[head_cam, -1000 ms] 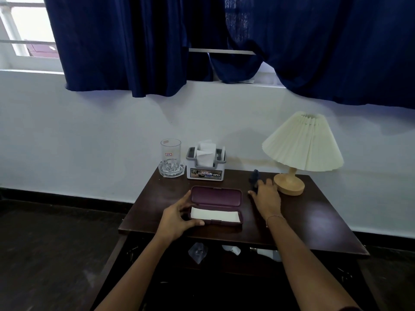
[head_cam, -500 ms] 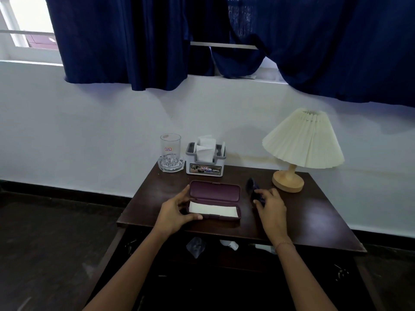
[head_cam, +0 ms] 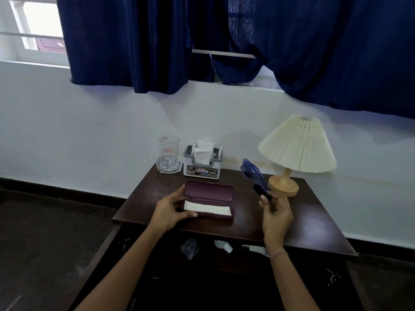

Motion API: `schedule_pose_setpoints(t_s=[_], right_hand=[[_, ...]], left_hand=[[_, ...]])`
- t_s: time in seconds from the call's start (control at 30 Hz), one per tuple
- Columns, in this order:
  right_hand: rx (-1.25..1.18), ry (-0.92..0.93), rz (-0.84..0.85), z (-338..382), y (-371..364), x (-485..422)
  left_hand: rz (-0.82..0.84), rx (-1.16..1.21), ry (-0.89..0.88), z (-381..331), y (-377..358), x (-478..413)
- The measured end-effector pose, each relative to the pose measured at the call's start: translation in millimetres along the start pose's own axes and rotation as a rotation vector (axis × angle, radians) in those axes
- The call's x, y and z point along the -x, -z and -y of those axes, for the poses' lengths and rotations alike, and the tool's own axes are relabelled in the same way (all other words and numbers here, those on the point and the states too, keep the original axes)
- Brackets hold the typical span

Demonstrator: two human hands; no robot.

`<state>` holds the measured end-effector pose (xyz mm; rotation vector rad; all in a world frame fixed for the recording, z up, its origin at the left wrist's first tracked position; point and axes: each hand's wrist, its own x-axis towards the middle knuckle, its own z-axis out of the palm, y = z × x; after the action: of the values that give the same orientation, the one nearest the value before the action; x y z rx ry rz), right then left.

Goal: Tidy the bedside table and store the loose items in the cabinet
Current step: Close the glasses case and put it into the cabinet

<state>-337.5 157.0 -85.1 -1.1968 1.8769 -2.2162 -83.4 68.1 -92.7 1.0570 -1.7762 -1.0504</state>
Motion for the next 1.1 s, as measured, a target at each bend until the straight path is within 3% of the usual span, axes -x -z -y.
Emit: schedule_pose_setpoints(t_s=[0.13, 0.27, 0.4, 0.57, 0.83, 1.0, 1.1], right_hand=[[0.109, 0.286, 0.185, 3.1, -4.1, 8.5], [0.375, 0.484, 0.408, 2.7, -5.3, 13.4], [0.541, 0.578, 0.579, 1.4, -7.9, 15.6], [0.529, 0.618, 0.677, 1.6, -12.4, 16.1], [0.427, 0.528, 0.708, 5.0, -11.2, 12.7], [0.413, 0.237, 0.874, -1.6, -14.3, 7.6], [0.364, 0.187, 0.904, -2.9, -15.0, 4.9]], left_hand=[[-0.003, 0.01, 0.003, 0.7, -0.1, -1.2], [-0.006, 0.019, 0.012, 1.4, -1.1, -1.1], [0.009, 0.01, 0.019, 2.3, -0.6, -1.7], [0.01, 0.003, 0.011, 0.8, -0.3, -1.4], [0.007, 0.014, 0.034, -1.8, -0.3, -0.5], [0.007, -0.013, 0.033, -2.5, -0.1, -0.4], [0.019, -0.007, 0.016, -2.1, 0.5, -0.5]])
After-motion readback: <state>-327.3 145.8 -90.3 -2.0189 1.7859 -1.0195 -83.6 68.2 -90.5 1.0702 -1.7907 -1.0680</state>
